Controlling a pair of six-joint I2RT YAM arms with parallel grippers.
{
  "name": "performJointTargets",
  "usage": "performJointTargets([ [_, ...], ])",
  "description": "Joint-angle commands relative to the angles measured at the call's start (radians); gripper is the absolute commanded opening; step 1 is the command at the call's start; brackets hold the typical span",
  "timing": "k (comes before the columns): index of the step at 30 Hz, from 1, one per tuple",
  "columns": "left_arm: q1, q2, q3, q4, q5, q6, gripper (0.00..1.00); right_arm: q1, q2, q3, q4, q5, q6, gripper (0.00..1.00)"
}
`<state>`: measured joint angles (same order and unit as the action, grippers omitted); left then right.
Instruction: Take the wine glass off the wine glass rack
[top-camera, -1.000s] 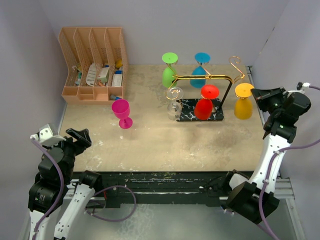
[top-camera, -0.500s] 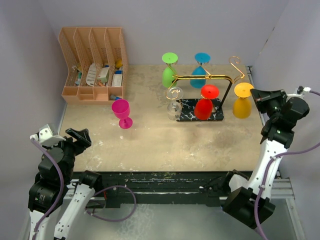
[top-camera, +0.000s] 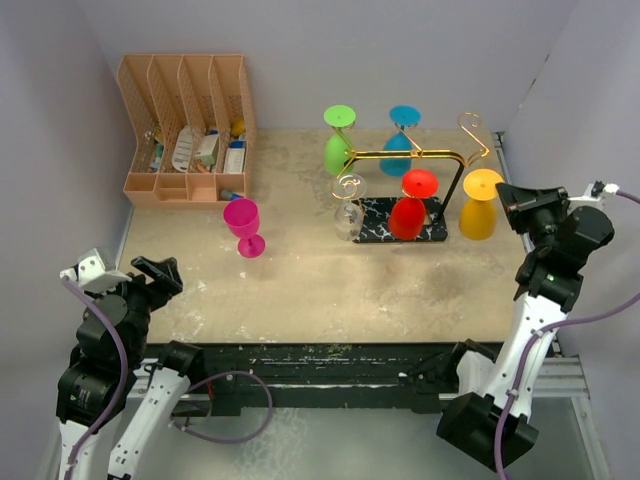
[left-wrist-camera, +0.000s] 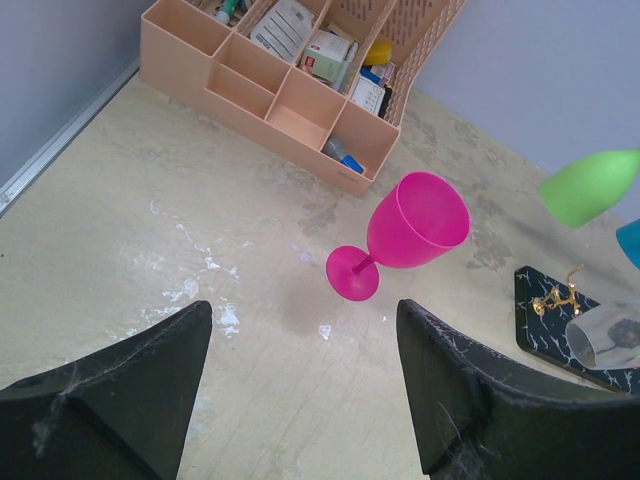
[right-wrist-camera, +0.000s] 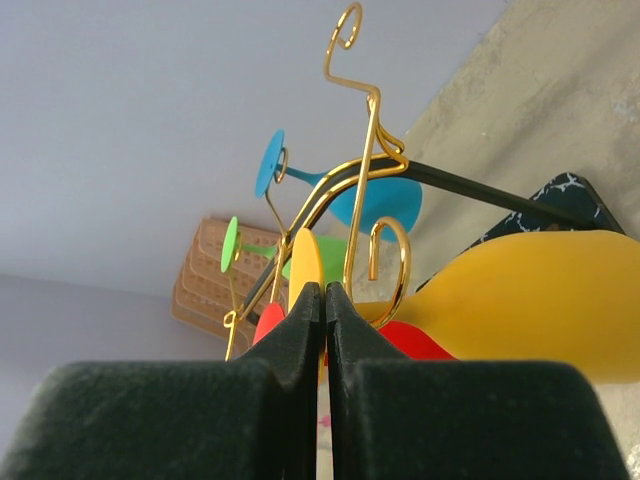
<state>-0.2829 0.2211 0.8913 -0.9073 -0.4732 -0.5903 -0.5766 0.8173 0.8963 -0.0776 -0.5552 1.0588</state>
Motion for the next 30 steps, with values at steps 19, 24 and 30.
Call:
performJointTargets([
  [19, -0.002, 0.007, 0.004, 0.012, -0.018, -0.011, 0.77, -0.002, 0.144, 0.043, 0.242, 0.015, 0.062, 0.0],
  [24, -0.002, 0.007, 0.006, 0.008, -0.023, -0.015, 0.77, -0.002, 0.169, 0.04, 0.309, 0.034, 0.102, 0.0],
  [30, -0.001, 0.011, 0.006, 0.007, -0.024, -0.017, 0.77, -0.002, 0.152, 0.06, 0.316, 0.099, 0.078, 0.0],
])
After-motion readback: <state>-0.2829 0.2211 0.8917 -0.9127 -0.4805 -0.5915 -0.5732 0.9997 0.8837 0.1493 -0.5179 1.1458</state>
